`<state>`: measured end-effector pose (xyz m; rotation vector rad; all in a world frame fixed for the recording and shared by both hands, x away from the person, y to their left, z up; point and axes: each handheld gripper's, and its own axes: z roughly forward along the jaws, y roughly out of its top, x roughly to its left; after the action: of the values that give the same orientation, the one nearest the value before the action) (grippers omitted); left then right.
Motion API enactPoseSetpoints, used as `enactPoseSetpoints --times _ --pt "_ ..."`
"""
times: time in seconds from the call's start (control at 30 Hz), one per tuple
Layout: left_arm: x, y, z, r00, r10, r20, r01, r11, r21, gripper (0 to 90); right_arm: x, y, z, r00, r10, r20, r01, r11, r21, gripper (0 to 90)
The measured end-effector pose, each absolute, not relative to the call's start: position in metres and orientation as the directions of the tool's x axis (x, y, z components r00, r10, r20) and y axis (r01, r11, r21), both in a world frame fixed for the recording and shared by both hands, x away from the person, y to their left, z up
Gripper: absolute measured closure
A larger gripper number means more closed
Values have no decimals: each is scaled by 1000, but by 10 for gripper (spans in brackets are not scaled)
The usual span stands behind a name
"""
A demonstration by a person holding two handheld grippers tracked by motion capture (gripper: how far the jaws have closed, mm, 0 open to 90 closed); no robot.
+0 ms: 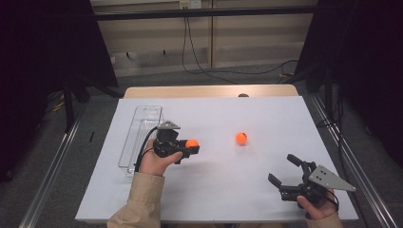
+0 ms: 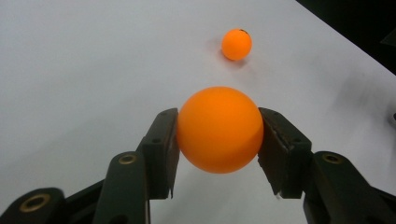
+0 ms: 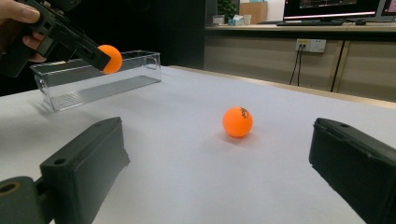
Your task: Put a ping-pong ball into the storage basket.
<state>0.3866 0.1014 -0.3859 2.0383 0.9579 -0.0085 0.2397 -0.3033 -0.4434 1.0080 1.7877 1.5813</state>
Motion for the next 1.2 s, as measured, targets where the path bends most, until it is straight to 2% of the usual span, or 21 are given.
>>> enactPoseSetpoints --times 1.2 --pt "390 119 -382 684 656 -320 633 -314 708 508 240 -303 -444 -569 818 82 179 26 983 35"
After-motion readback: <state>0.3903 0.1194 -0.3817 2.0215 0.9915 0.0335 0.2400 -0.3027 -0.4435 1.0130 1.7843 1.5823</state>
